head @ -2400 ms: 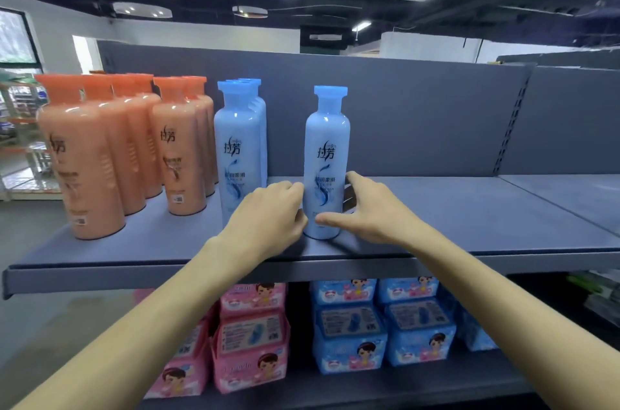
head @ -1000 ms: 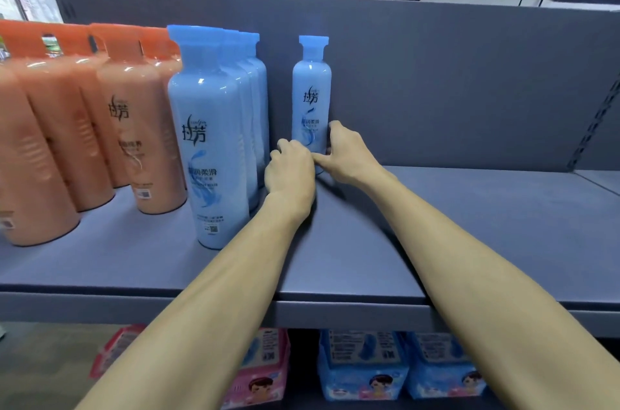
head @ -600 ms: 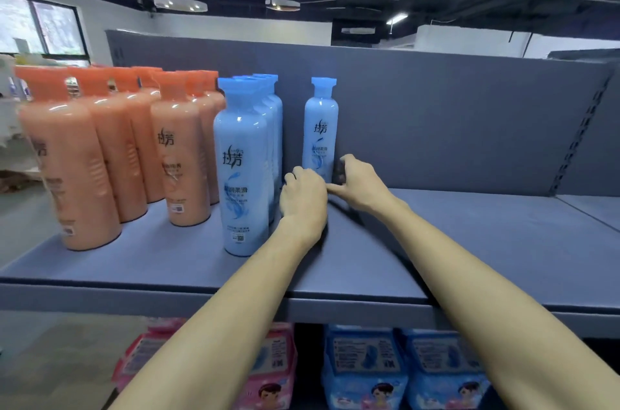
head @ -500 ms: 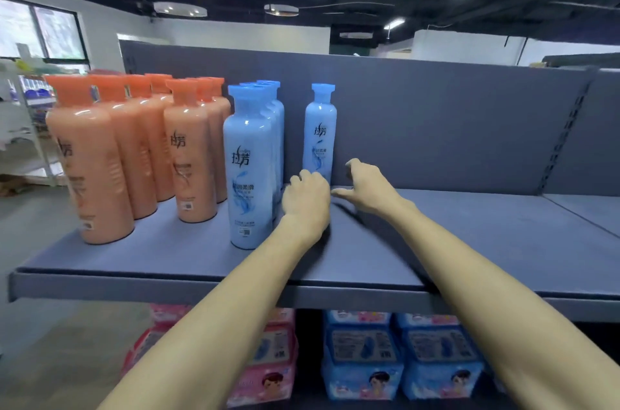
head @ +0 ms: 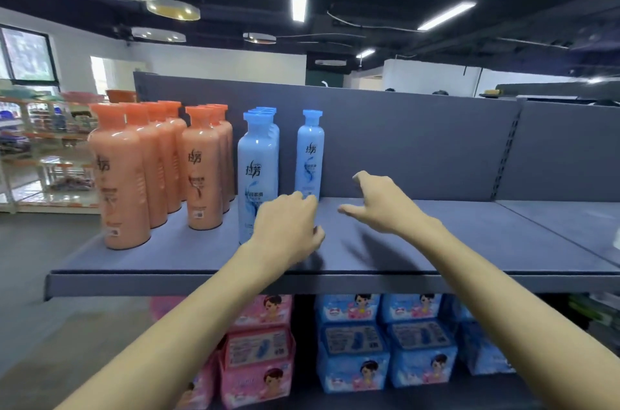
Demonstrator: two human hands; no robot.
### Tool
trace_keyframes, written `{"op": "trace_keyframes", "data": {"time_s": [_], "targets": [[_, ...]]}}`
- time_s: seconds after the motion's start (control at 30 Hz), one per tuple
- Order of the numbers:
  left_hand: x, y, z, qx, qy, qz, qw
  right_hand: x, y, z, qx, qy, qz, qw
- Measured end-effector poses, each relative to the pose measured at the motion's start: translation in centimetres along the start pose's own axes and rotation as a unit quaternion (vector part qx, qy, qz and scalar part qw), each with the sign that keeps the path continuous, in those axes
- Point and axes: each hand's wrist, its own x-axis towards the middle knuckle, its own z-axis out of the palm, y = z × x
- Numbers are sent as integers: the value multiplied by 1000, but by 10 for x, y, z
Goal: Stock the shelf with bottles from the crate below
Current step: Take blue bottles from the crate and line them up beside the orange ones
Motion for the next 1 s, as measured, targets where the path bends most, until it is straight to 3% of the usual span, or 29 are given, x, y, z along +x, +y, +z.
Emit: {"op": "trace_keyframes", "data": {"time_s": [0.43,0.57,0.8,1.0], "targets": [[-64,-25,-7,-52,53,40,996,-71,-43,14,9,25,-43,999],[-89,-27,3,-87,66,50,993,-104,-55,33,65,70,-62,993],[-130,-8,40,-115,19,58,992,-163,-45,75,113,123,-75,983],[-169,25,91,-174,-78,19,982,-208,-6,136,107,69,-19,992]]}}
